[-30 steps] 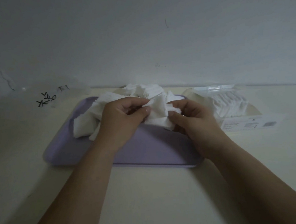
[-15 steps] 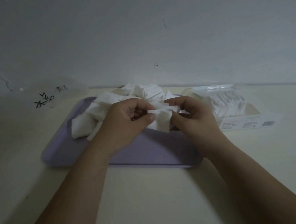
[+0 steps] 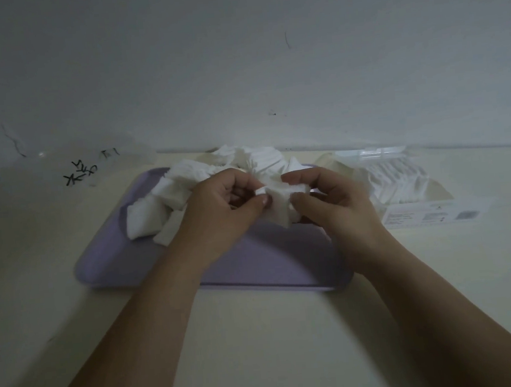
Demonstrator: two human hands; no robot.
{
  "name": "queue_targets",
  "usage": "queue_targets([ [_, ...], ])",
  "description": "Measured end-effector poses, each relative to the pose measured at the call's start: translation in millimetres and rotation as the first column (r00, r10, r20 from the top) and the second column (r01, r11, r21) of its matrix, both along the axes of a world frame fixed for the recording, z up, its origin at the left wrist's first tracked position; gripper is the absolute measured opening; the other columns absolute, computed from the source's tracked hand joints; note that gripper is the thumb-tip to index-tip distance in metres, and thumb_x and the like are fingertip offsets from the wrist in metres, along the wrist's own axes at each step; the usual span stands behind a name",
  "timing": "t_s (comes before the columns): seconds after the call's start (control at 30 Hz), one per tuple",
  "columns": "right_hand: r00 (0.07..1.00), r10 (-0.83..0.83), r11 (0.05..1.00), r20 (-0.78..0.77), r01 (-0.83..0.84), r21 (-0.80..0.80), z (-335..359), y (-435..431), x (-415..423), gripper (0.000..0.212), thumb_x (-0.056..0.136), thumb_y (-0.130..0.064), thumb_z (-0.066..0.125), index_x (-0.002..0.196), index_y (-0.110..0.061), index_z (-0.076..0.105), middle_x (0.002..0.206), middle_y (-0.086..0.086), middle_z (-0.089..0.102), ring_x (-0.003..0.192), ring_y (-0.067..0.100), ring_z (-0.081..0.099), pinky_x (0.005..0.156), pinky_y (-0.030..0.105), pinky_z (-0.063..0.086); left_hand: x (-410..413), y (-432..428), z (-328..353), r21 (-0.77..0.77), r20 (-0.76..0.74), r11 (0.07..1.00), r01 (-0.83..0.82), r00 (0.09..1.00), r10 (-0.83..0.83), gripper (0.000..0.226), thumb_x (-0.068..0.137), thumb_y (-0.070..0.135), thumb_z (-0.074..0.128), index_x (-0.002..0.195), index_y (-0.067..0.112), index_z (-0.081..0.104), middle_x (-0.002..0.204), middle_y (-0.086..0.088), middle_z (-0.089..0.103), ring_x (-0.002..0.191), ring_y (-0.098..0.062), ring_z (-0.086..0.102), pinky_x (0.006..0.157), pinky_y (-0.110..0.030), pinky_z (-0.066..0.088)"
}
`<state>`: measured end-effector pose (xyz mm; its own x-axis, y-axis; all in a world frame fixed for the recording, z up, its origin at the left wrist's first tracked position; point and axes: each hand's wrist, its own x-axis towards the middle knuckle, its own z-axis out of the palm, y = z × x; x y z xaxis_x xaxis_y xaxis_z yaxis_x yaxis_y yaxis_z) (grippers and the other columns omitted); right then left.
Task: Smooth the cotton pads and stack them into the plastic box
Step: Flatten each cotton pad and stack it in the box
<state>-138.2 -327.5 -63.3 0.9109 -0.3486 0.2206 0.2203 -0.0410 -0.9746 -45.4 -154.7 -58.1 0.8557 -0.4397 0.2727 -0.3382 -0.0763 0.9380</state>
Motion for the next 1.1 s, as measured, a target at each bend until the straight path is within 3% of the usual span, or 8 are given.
queue_targets([
  [0.1, 1.0, -0.003, 0.998, -0.026, 0.001, -0.07, -1, 2, -1, 0.042, 0.074, -0.021, 0.094, 0.111, -0.022, 0.074, 0.109, -0.002, 0.078, 0.099, 0.021, 0.075, 0.088, 0.042, 0.062, -2, -3, 0, 0.007, 0.039, 0.999, -0.05, 0.998, 0.05, 0.019, 0.081, 0.006, 0.086, 0.088, 0.01, 0.069, 0.083, -0.016, 0.073, 0.071, -0.015, 0.067, 0.07, -0.033, 0.06],
  [0.3, 0.997, -0.074, 0.995, 0.014, 0.075, -0.062, -6, 0, 4, 0.039, 0.085, -0.003, 0.083, 0.117, -0.022, 0.068, 0.111, 0.002, 0.076, 0.096, 0.028, 0.076, 0.086, 0.046, 0.064, -3, -5, 2, 0.01, 0.043, 0.996, -0.093, 0.995, 0.092, 0.029, 0.076, 0.008, 0.091, 0.094, 0.017, 0.07, 0.084, -0.001, 0.072, 0.073, -0.004, 0.065, 0.07, -0.017, 0.054],
  [0.47, 0.998, -0.053, 0.995, 0.041, 0.056, -0.087, -11, 1, 6, 0.043, 0.092, -0.007, 0.071, 0.124, -0.035, 0.064, 0.128, 0.011, 0.065, 0.107, 0.03, 0.071, 0.082, 0.04, 0.064, -6, -5, 3, -0.052, -0.003, 0.998, -0.04, 0.999, 0.04, 0.019, 0.082, 0.005, 0.085, 0.094, 0.017, 0.077, 0.089, -0.01, 0.078, 0.085, -0.027, 0.076, 0.087, -0.037, 0.063],
  [0.57, 0.998, -0.054, 0.992, 0.031, 0.057, -0.116, -11, 1, 6, 0.046, 0.097, 0.001, 0.063, 0.129, -0.032, 0.061, 0.133, 0.015, 0.059, 0.107, 0.025, 0.069, 0.081, 0.026, 0.06, -5, -5, 3, -0.079, -0.018, 0.996, -0.038, 0.999, 0.037, 0.017, 0.086, 0.004, 0.082, 0.095, 0.017, 0.077, 0.087, -0.006, 0.078, 0.08, -0.02, 0.076, 0.085, -0.038, 0.063],
  [0.67, 0.999, -0.043, 0.988, -0.014, 0.04, -0.15, -11, 1, 7, 0.05, 0.097, -0.001, 0.059, 0.135, -0.034, 0.057, 0.13, 0.011, 0.063, 0.106, 0.016, 0.07, 0.097, 0.044, 0.059, -6, -7, 3, -0.104, -0.028, 0.994, -0.02, 0.999, 0.017, 0.018, 0.088, -0.001, 0.078, 0.092, 0.017, 0.076, 0.081, -0.003, 0.076, 0.074, -0.015, 0.073, 0.08, -0.034, 0.062],
  [0.8, 0.996, 0.004, 0.989, -0.084, -0.017, -0.148, -10, 3, 2, 0.062, 0.099, 0.004, 0.055, 0.146, -0.036, 0.047, 0.115, 0.003, 0.068, 0.09, 0.017, 0.066, 0.097, 0.057, 0.056, -7, -7, 4, -0.118, -0.01, 0.993, -0.011, 1.0, 0.01, 0.023, 0.087, -0.002, 0.079, 0.09, 0.02, 0.077, 0.081, -0.002, 0.077, 0.077, -0.015, 0.074, 0.078, -0.03, 0.062],
  [1.0, 0.995, -0.014, 0.961, -0.102, -0.014, -0.274, -12, 3, 2, 0.08, 0.086, -0.02, 0.059, 0.152, -0.054, 0.029, 0.15, 0.0, 0.044, 0.12, 0.024, 0.063, 0.105, 0.054, 0.052, -8, -7, 2, -0.079, 0.033, 0.997, -0.008, 0.999, 0.01, 0.031, 0.088, -0.005, 0.076, 0.091, 0.026, 0.078, 0.086, 0.002, 0.08, 0.087, -0.014, 0.077, 0.084, -0.035, 0.063],
  [1.1, 0.994, -0.026, 0.937, -0.11, -0.014, -0.35, -11, 3, 0, 0.081, 0.09, -0.02, 0.058, 0.154, -0.055, 0.022, 0.153, -0.014, 0.034, 0.109, 0.014, 0.064, 0.105, 0.047, 0.053, -10, -10, 1, -0.026, 0.073, 0.999, -0.029, 0.997, 0.031, 0.034, 0.085, -0.005, 0.078, 0.087, 0.029, 0.077, 0.082, 0.005, 0.079, 0.082, -0.013, 0.077, 0.086, -0.036, 0.063],
])
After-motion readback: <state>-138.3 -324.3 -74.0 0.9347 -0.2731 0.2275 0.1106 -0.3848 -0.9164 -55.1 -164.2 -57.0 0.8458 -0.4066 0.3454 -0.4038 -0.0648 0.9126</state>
